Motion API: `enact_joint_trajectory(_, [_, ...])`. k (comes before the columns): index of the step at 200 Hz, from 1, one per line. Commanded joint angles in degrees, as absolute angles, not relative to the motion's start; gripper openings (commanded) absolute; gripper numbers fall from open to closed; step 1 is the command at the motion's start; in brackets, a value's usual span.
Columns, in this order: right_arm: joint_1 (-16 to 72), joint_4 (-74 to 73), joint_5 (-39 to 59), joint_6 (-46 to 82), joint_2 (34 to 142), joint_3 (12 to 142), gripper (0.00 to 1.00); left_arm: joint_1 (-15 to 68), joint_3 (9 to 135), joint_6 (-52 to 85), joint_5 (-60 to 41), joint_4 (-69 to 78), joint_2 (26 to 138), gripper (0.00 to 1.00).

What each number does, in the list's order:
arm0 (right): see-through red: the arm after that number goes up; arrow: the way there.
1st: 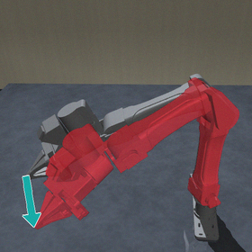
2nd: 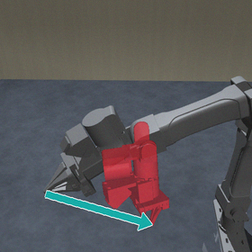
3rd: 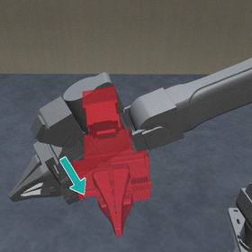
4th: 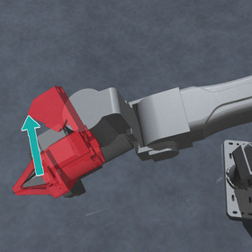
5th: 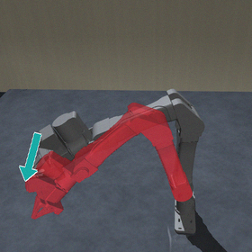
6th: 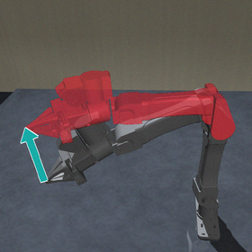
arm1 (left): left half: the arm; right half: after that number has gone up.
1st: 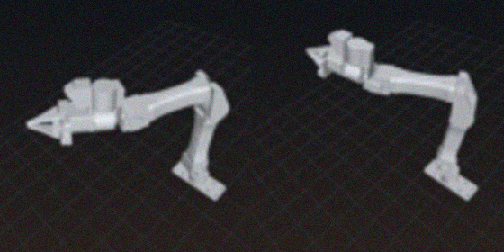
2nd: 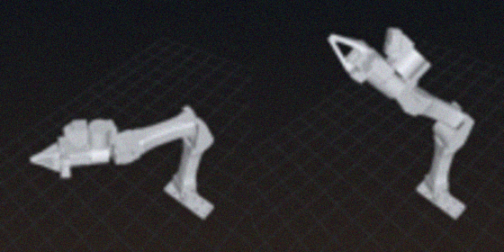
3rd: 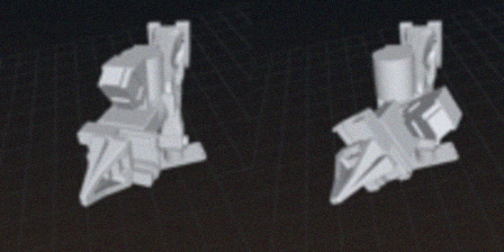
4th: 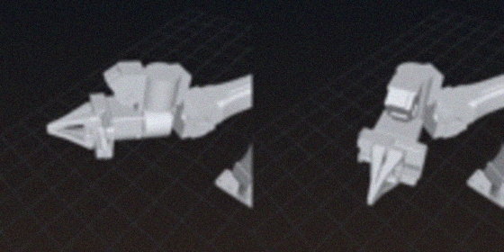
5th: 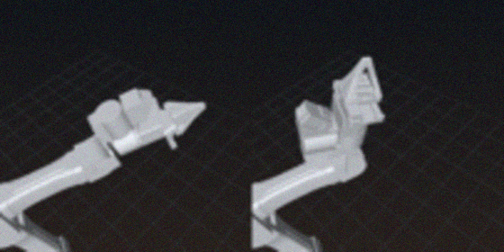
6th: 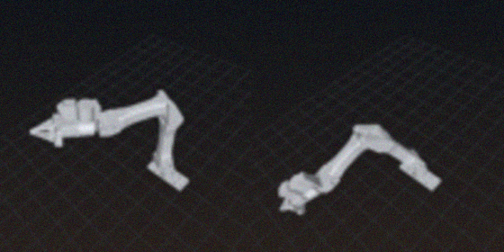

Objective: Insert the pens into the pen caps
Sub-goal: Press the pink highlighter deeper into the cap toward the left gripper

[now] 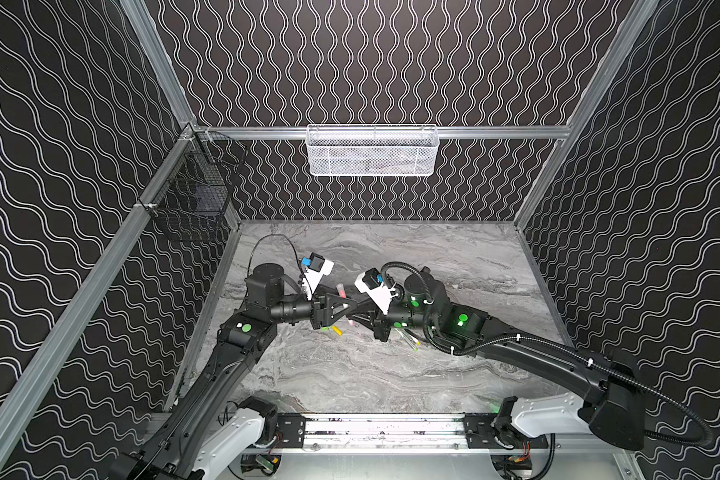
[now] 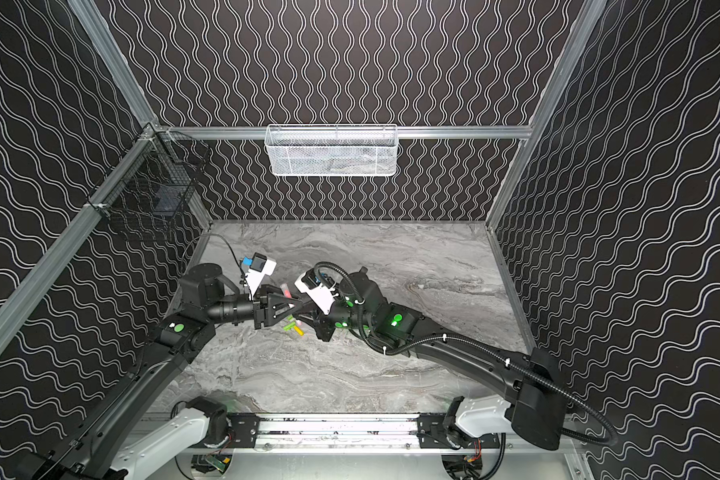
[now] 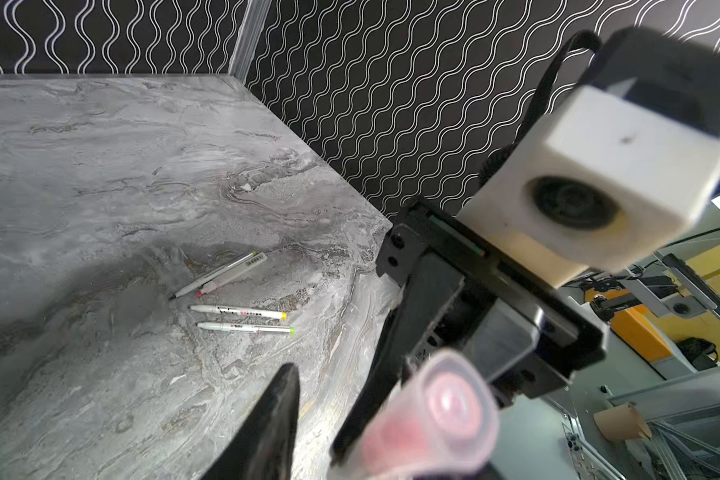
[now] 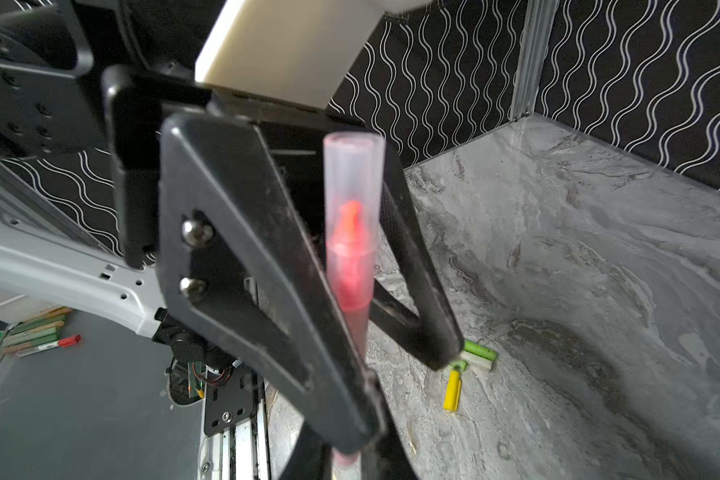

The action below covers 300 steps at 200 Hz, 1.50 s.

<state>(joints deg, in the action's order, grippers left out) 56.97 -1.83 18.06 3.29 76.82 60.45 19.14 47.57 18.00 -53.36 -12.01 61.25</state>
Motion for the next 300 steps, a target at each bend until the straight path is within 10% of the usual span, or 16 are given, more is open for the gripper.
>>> enact_joint_trajectory(1, [56.95,-4.16,18.59,3.67,77.19,61.33,0.0,19.09,47.76,17.34,-53.79,-12.92,61.0,0.37])
enact_joint_trajectory(69, [56.95,-3.73,19.55,3.34,78.11,61.4,0.0,19.12,47.57,17.23,-52.65,-12.62,60.03,0.0])
enact_joint_trajectory(160, [56.91,-8.8,20.38,6.72,82.54,61.43,0.27,19.15,47.09,17.83,-52.72,-11.56,58.89,0.0])
enact_joint_trajectory(228, [56.6,-10.16,20.95,8.24,83.81,62.23,0.0,19.15,47.45,17.58,-51.86,-12.47,58.55,0.0])
enact_joint_trajectory(266, [56.6,-6.69,22.89,8.0,83.87,62.43,0.0,18.3,47.86,17.75,-49.69,-13.08,57.67,0.59])
enact_joint_trajectory(300, [56.62,-5.85,24.21,7.91,82.75,61.57,0.0,16.73,46.97,19.26,-48.33,-11.42,55.81,0.73])
